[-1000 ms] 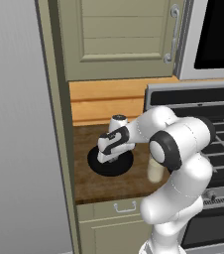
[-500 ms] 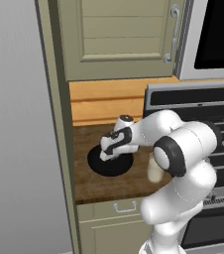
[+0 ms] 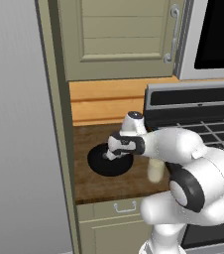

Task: Grab a lemon wedge from the fridge and one ice cube from the ice bowl, and put them in the glass of lemonade.

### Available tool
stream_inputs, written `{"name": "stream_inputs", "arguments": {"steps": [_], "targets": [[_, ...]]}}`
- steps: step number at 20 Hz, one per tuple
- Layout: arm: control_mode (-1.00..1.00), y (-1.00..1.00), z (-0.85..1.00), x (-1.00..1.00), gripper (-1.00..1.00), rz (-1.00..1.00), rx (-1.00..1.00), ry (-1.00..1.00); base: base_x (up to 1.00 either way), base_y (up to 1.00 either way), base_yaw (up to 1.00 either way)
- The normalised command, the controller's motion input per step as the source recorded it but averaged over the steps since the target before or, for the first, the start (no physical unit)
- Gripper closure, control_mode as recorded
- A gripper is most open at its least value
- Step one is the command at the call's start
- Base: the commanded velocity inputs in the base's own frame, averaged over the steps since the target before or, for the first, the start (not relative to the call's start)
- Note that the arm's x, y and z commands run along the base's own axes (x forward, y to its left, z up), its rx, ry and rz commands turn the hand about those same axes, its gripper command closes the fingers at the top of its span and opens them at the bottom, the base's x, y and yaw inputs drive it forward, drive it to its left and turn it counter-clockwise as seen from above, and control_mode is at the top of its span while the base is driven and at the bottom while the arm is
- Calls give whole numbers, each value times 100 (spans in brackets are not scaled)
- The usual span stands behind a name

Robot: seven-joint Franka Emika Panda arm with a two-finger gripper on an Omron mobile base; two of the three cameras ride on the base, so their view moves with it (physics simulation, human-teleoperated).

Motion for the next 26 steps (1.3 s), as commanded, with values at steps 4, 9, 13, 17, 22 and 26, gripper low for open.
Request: {"name": "stream_inputs", "arguments": {"steps": [4, 9, 13, 17, 22, 26], "targets": [[-100, -45, 95, -22, 100, 0, -20, 15, 0, 0, 0], [-100, -59, 72, -44, 100, 0, -17, 14, 0, 0, 0], [-100, -58, 3, -78, 100, 0, -2, 1, 0, 0, 0], [-100, -34, -13, -65, 100, 0, 1, -9, 0, 0, 0], [-100, -40, 2, -2, 100, 0, 5, -1, 0, 0, 0], [-100, -20, 0, 7, 100, 0, 14, 1, 0, 0, 0]]}}
